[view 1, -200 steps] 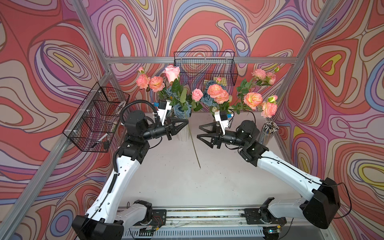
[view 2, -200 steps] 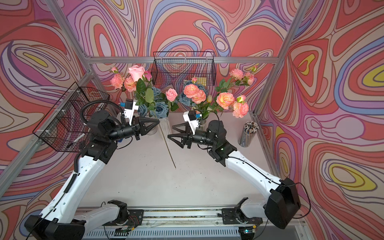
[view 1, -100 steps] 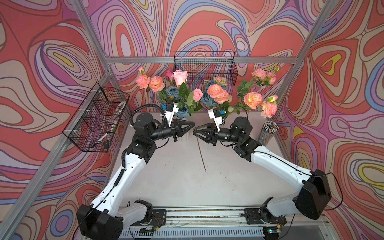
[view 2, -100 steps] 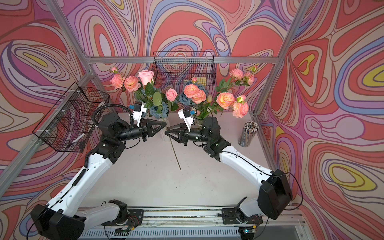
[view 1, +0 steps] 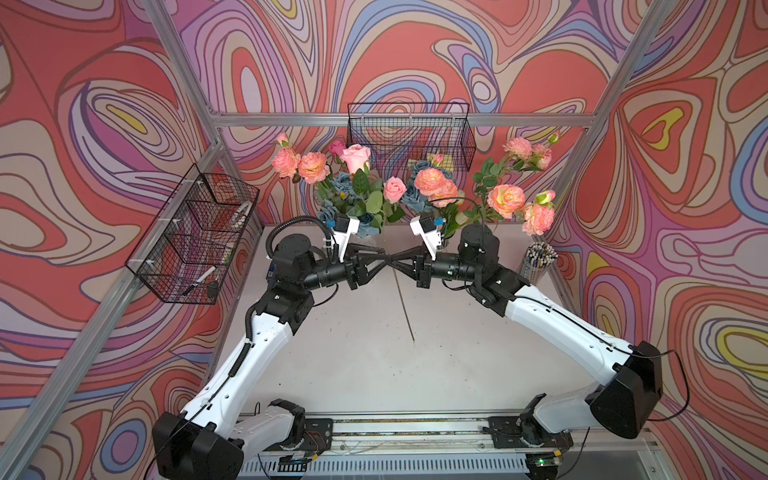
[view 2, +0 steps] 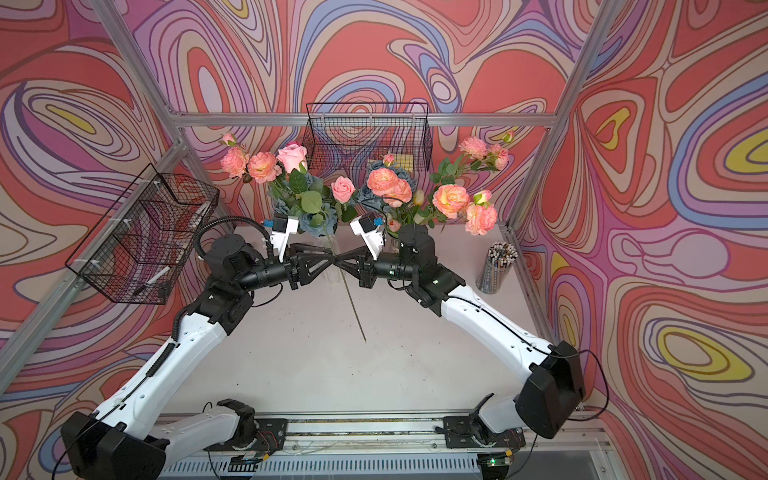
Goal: Pick out pink flowers from the vase
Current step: Pick up the flower from the vase, then place the flower at the center of the board.
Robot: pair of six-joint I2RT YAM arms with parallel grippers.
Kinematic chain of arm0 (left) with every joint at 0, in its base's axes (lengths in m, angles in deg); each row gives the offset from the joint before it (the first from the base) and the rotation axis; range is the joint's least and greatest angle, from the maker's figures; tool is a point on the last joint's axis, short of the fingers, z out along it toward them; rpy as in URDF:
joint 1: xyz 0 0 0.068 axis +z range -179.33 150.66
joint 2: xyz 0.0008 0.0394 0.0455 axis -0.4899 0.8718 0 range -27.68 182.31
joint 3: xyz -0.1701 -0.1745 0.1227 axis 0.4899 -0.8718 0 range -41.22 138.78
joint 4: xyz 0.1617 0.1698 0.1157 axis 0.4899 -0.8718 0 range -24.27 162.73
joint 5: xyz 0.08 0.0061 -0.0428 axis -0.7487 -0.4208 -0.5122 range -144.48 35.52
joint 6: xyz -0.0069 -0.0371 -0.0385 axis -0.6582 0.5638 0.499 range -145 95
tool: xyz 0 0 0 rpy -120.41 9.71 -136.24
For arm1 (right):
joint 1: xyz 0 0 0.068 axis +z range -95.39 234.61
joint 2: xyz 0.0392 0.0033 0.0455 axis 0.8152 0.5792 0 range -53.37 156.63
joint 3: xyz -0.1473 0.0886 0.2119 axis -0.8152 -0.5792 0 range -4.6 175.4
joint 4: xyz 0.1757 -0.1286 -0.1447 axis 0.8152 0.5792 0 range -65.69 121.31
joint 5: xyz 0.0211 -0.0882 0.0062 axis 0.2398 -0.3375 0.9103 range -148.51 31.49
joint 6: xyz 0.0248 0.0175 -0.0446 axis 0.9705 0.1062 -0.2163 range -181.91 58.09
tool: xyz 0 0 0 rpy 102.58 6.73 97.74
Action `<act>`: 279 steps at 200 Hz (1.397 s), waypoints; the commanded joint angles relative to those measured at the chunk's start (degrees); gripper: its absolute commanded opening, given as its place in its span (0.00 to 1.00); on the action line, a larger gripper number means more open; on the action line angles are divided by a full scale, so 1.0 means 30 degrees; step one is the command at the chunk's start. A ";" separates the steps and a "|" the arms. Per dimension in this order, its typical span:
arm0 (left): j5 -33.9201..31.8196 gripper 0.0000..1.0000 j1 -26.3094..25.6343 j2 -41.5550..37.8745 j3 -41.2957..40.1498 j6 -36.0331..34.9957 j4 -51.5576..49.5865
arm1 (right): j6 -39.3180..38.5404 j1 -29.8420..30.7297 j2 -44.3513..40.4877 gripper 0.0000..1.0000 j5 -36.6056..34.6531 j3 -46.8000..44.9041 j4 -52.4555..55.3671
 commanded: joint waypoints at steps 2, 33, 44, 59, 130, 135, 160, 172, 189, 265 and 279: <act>-0.1415 0.70 -0.0321 -0.1141 -0.1116 -0.0031 -0.0169 | -0.2524 0.0193 -0.0990 0.00 -0.3257 0.0752 0.3712; -0.3399 0.92 -0.0841 -0.2156 -0.2204 -0.0722 -0.0587 | -0.3615 0.0266 -0.2962 0.00 -0.6775 0.0134 0.4680; -0.3972 0.98 -0.1074 -0.2251 -0.2443 -0.0808 -0.0583 | -0.3781 0.0266 -0.4007 0.00 -0.8248 -0.0465 0.4488; -0.4775 1.00 -0.1384 -0.2175 -0.2495 -0.0597 -0.0612 | -0.3968 0.0259 -0.5460 0.00 -1.0116 -0.1178 0.4222; -0.7246 1.00 -0.2876 -0.1947 -0.3895 0.2284 0.2389 | -0.3644 0.0259 -1.1927 0.00 -1.8847 -0.4113 0.4036; -0.7593 1.00 -0.3110 -0.1996 -0.3953 0.2143 0.2416 | -0.3581 0.0273 -1.2156 0.00 -1.9572 -0.4106 0.4375; -0.8245 1.00 -0.3730 -0.2048 -0.4220 0.2056 0.2532 | -0.2973 0.0281 -1.3980 0.00 -2.2794 -0.4818 0.4761; -0.7827 1.00 -0.3988 -0.1845 -0.4222 0.2000 0.2709 | -0.2738 0.0259 -1.5111 0.00 -2.4076 -0.5213 0.4749; -0.8958 1.00 -0.4900 -0.1748 -0.4413 0.1461 0.3006 | -0.2614 0.0259 -1.6540 0.00 -2.5591 -0.5518 0.4885; -1.4532 1.00 -0.5955 -0.0760 -0.5268 0.0290 0.2498 | 0.1758 0.0273 -1.5177 0.00 -3.2205 -0.2397 1.5106; -1.4688 1.00 -0.5944 -0.0514 -0.5510 0.0272 0.2705 | 0.2954 0.0259 -1.4407 0.00 -3.1691 -0.2312 1.6538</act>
